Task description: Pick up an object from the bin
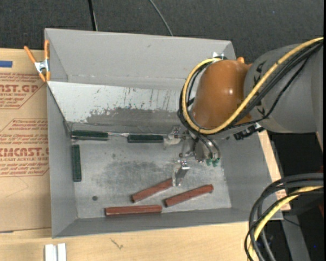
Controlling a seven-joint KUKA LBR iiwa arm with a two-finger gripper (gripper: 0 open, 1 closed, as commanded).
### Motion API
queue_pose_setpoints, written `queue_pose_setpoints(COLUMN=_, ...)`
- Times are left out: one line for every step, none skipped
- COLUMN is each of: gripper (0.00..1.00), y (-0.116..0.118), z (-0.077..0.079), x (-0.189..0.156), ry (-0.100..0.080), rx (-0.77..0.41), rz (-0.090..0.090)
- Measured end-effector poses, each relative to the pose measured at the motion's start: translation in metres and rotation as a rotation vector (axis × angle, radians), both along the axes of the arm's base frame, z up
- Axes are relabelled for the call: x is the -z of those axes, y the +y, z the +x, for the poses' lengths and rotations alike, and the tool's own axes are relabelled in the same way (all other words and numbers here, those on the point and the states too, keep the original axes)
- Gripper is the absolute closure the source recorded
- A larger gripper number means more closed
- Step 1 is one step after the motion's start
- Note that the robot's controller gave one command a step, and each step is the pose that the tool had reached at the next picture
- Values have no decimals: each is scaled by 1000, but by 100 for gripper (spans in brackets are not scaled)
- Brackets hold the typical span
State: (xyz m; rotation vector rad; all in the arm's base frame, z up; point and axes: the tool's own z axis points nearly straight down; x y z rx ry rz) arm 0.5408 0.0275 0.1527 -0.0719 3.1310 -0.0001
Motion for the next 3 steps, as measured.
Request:
queue_pose_setpoints(gripper=100, y=-31, z=-22, x=70, ry=8, rx=-22, rz=1)
queue_pose_setpoints(gripper=100, y=-31, z=-22, x=70, ry=8, rx=-22, rz=1)
queue_pose_setpoints(gripper=100, y=-36, z=-15, x=-136, ry=2, rx=16, rz=0)
